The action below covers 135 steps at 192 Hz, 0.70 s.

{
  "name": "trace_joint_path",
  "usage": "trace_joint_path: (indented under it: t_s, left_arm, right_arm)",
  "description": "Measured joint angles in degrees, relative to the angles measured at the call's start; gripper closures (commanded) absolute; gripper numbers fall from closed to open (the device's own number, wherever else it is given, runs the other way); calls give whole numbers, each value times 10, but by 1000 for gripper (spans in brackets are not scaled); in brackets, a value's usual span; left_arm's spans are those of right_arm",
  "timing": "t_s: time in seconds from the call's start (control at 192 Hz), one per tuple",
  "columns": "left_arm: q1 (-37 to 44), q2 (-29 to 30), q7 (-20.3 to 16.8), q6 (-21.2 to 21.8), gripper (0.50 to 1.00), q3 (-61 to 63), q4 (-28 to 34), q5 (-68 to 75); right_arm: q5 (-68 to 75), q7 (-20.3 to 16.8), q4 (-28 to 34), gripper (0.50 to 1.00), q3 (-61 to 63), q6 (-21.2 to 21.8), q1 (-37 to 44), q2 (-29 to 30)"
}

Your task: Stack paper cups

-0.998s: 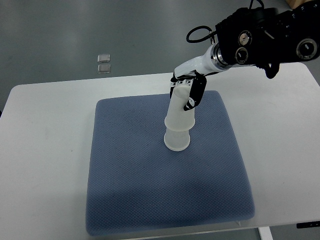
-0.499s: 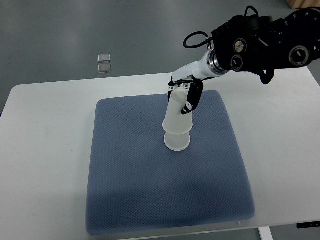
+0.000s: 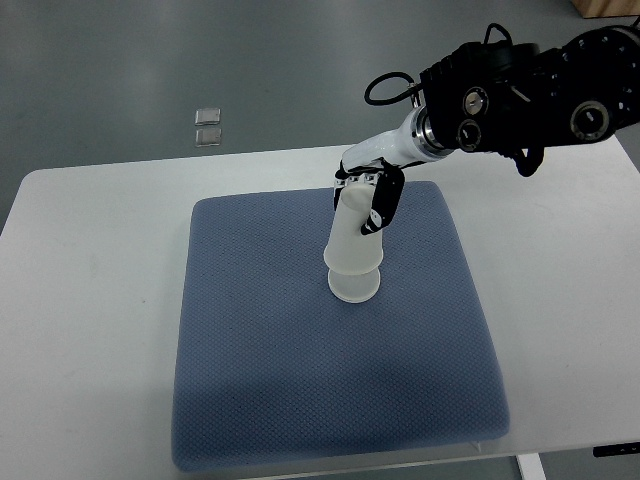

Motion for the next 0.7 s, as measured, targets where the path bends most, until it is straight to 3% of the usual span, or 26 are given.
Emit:
trace_joint_path:
  t_s: [0.26,0.702]
  left_arm:
    - [0,0,0,0,500,0,0,0]
    - [0,0,0,0,500,0,0,0]
  right_arm:
    - [0,0,0,722,1,0,0,0]
    - [0,0,0,715,4,0,0,1]
